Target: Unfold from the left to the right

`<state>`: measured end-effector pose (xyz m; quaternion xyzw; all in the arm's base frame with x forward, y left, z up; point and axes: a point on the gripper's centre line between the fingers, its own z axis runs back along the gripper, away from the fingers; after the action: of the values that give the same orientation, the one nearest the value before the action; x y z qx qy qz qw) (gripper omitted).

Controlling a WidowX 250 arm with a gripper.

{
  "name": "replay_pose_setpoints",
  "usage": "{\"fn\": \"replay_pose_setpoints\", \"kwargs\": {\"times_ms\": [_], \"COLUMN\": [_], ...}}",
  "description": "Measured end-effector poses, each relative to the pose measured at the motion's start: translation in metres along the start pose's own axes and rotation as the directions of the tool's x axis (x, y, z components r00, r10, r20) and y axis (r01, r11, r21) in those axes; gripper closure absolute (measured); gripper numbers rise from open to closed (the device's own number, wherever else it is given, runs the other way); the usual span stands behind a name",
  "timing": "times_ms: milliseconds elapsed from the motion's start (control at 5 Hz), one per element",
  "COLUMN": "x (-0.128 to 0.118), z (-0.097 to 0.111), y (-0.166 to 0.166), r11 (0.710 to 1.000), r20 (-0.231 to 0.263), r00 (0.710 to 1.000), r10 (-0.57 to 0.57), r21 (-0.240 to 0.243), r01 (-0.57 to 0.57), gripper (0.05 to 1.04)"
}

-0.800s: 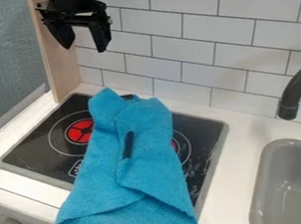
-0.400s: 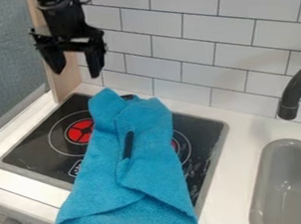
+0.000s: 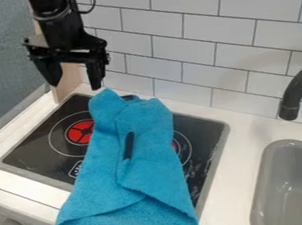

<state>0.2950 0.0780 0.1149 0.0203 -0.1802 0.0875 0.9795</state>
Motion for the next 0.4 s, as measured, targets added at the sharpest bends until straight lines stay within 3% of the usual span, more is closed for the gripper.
{"fn": "replay_pose_setpoints", "kwargs": {"times_ms": [200, 400], "x": [-0.031, -0.057], "z": [-0.018, -0.03], "y": [-0.023, -0.041], "r11": [1.0, 0.999], "r20": [-0.056, -0.07], "r00": [0.998, 0.997], "r10": [-0.027, -0.027], "r21": [-0.008, -0.022], "r01": [0.027, 0.025], "gripper": [0.084, 0.084]}}
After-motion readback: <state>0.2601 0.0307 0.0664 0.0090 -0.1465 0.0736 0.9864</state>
